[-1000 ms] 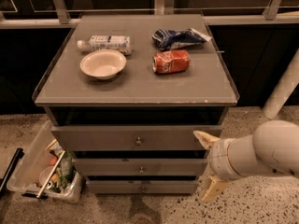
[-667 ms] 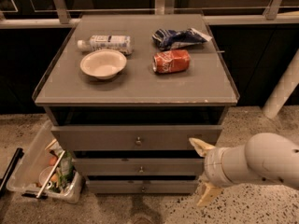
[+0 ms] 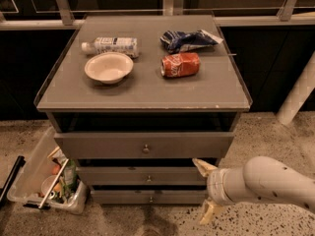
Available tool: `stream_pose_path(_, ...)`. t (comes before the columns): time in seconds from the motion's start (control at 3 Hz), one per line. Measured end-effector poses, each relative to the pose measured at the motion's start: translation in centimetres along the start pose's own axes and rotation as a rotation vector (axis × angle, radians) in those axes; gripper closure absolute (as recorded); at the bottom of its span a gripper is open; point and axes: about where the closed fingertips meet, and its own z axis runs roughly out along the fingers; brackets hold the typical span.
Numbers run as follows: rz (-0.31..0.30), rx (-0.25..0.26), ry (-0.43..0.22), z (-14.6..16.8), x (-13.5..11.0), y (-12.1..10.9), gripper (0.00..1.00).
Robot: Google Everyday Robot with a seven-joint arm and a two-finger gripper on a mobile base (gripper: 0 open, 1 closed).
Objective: Open middle drawer
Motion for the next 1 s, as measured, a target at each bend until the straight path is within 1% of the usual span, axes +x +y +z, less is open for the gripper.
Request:
stream_pose_path(0.33,0.000,0.000,0.000,0.0,0.0,0.0,0.00)
stream_pose_path(0.67,0.013,-0.023,0.018,0.5,-0.4,0.6,0.00)
stream_pose_path(1.0,0.055,-0.089,0.017,3.6,0.4,1.2,0.00)
